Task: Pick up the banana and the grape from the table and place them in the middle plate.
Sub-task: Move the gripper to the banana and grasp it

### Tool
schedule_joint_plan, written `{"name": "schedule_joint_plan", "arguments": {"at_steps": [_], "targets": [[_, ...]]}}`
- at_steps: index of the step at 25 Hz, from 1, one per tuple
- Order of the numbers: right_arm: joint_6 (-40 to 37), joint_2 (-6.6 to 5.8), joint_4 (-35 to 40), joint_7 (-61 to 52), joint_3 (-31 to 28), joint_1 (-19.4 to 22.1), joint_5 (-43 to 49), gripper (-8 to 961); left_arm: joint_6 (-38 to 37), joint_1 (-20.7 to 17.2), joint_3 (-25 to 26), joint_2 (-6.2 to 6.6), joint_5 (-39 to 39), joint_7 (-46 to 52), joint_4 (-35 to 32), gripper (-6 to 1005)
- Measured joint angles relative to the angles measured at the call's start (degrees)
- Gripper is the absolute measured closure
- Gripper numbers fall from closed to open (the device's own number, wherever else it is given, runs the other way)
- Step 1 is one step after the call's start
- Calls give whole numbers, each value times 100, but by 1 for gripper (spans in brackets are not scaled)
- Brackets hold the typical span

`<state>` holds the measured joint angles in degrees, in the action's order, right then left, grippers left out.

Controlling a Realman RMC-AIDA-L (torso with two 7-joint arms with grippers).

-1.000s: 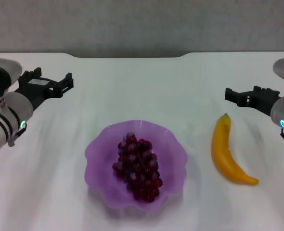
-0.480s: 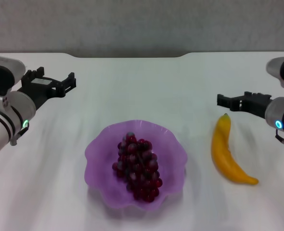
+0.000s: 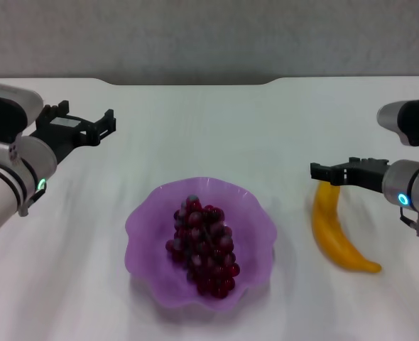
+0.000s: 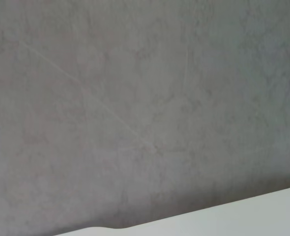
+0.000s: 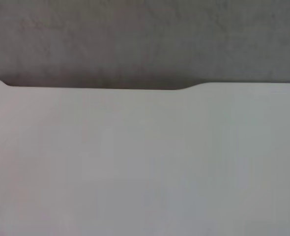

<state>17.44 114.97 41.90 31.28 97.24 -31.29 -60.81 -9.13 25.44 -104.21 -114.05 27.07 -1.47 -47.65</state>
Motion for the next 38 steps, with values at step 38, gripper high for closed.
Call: {"name": "schedule_joint_plan", "arguments": {"at_steps": [38], "targets": [[-644,81,-377,-116,1108,63,-743,101,-1,66,-2,-30,0,-11,36,119]]}}
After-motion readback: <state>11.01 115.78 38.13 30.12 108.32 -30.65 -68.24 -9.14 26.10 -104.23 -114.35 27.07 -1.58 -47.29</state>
